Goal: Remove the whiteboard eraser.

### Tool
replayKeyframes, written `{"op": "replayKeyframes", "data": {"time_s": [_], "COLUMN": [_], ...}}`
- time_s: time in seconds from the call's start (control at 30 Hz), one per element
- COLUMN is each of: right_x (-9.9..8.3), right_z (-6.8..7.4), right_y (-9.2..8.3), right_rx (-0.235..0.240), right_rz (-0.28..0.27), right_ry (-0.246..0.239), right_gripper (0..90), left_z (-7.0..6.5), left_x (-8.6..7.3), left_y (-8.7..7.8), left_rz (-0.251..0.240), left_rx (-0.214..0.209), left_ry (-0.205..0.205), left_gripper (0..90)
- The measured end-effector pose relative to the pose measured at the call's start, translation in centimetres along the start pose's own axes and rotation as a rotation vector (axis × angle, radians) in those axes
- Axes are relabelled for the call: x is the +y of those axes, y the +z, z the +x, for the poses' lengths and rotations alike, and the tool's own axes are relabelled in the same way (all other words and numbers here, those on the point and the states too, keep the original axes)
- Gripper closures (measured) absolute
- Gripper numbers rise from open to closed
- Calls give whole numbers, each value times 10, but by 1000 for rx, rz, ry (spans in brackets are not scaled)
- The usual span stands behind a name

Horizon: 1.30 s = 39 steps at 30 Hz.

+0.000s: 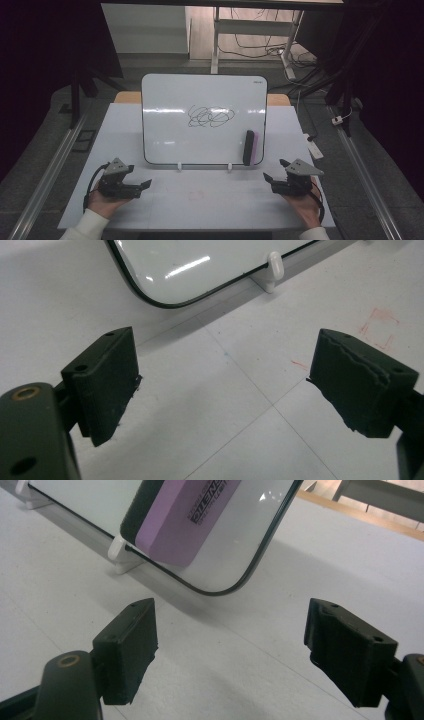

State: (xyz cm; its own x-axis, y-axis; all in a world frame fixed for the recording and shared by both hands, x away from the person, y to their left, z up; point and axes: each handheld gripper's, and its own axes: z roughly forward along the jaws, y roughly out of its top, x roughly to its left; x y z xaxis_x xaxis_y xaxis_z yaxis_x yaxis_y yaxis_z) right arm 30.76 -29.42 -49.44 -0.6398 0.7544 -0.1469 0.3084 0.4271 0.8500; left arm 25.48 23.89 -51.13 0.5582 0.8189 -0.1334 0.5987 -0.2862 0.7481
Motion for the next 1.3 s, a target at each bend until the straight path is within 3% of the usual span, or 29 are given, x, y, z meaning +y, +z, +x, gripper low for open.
{"op": "replayKeyframes", "data": {"time_s": [0.3, 0.83, 1.3], "right_x": [-2, 1, 26], "right_z": [0, 3, 19], "right_y": [3, -4, -8], "right_rx": [0, -23, -31], "right_rz": [-2, -3, -53], "right_ry": [18, 18, 4], "right_gripper": [219, 233, 257], "left_z": [2, 2, 1], "left_x": [-3, -2, -2], "left_y": [-6, -5, -3], "left_rz": [-16, -12, -10], "left_rx": [-1, -12, -20], "left_ry": [-21, -14, -11], "left_gripper": [133, 133, 135]}}
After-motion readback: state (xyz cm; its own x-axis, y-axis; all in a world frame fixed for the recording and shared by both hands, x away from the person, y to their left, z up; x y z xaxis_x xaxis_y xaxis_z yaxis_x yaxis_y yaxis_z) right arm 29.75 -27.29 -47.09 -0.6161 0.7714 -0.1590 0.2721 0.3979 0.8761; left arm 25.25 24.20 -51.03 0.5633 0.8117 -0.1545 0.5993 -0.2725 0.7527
